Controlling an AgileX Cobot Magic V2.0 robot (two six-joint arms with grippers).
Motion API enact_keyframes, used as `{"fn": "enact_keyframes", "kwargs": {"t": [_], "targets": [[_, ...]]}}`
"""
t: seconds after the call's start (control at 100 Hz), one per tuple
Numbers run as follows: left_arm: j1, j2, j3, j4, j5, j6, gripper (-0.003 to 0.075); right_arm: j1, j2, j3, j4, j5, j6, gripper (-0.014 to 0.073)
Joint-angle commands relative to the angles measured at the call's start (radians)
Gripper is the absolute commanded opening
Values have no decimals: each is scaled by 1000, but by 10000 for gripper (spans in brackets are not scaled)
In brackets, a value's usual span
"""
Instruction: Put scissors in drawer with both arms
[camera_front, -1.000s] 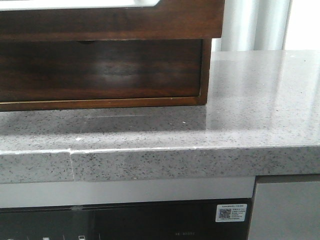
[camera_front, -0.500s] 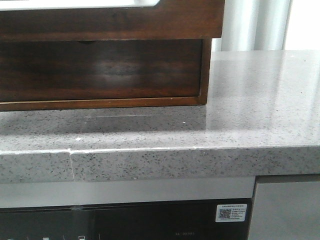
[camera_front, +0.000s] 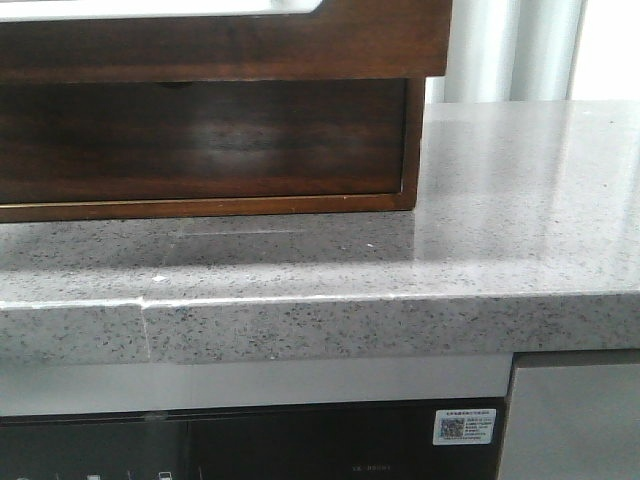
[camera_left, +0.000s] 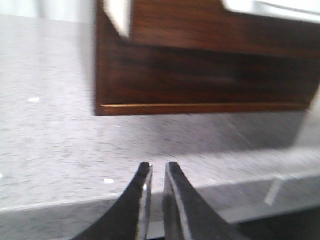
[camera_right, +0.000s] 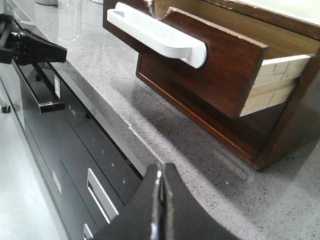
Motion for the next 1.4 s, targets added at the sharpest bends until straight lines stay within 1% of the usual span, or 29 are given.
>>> {"fn": "enact_keyframes", "kwargs": {"t": [0.0, 0.1, 0.26, 0.4, 0.53, 0.62, 1.39], "targets": [[58, -33, 13, -20, -87, -6, 3, -2, 9, -26, 8, -84, 1, -124], [121, -33, 13, -16, -78, 3, 3, -2, 9, -26, 8, -84, 1, -124], [210, -33, 13, -14, -78, 104, 3, -2, 9, -26, 8, -84, 1, -124], [279, -33, 13, -25, -67, 115, 3, -2, 9, -26, 8, -84, 1, -124], [317, -33, 15, -25, 2, 116, 3, -2, 9, -26, 8, -84, 1, -124], [329, -33, 15, -25, 66, 118, 3, -2, 9, -26, 8, -84, 1, -124], [328, -33, 13, -25, 64, 124, 3, -2, 9, -26, 8, -84, 1, -124]]}}
